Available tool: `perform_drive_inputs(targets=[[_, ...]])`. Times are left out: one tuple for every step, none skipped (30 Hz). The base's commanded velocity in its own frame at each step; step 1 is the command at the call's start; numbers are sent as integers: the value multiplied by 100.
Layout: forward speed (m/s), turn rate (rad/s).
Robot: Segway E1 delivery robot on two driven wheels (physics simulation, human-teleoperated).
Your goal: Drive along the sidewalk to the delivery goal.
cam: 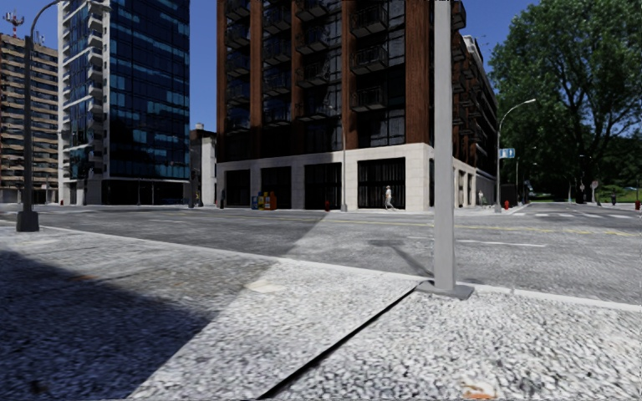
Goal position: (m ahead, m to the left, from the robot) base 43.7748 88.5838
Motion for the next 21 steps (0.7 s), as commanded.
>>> perform_drive_inputs(targets=[[173, 61], [172, 62], [172, 63], [172, 64], [172, 65], [172, 65], [172, 66], [172, 66], [172, 69], [172, 72], [172, 73], [172, 74], [172, 74], [172, 74], [172, 74], [172, 74], [172, 74], [172, 74], [172, 75], [172, 75], [172, 75]])
